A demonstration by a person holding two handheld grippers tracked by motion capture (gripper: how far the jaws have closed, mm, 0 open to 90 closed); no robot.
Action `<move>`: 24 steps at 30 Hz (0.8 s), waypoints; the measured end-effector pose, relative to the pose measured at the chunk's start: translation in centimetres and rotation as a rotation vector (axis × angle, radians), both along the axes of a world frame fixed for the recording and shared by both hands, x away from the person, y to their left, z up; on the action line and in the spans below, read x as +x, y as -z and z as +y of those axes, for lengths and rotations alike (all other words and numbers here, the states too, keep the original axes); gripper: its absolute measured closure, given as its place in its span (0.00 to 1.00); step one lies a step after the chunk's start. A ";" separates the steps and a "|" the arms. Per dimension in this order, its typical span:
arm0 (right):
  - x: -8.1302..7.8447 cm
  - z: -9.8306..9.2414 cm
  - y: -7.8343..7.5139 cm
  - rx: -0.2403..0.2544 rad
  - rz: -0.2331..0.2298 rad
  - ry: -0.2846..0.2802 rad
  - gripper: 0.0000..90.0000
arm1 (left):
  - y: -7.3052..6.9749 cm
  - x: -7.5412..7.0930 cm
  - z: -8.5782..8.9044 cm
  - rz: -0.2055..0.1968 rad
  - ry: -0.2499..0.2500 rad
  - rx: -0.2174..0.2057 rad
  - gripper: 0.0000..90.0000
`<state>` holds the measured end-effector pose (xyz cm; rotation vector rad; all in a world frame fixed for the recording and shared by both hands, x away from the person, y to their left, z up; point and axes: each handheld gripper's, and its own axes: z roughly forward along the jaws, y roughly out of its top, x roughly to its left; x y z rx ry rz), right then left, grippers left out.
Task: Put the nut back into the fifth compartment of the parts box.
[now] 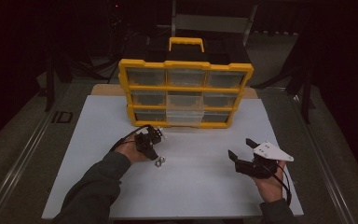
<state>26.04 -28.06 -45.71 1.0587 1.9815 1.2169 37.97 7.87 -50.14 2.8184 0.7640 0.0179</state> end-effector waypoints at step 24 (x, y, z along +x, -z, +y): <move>0.0 0.0 0.0 -0.002 0.000 -0.005 0.23 | -2.0 -0.5 1.2 -0.027 0.020 -0.045 0.78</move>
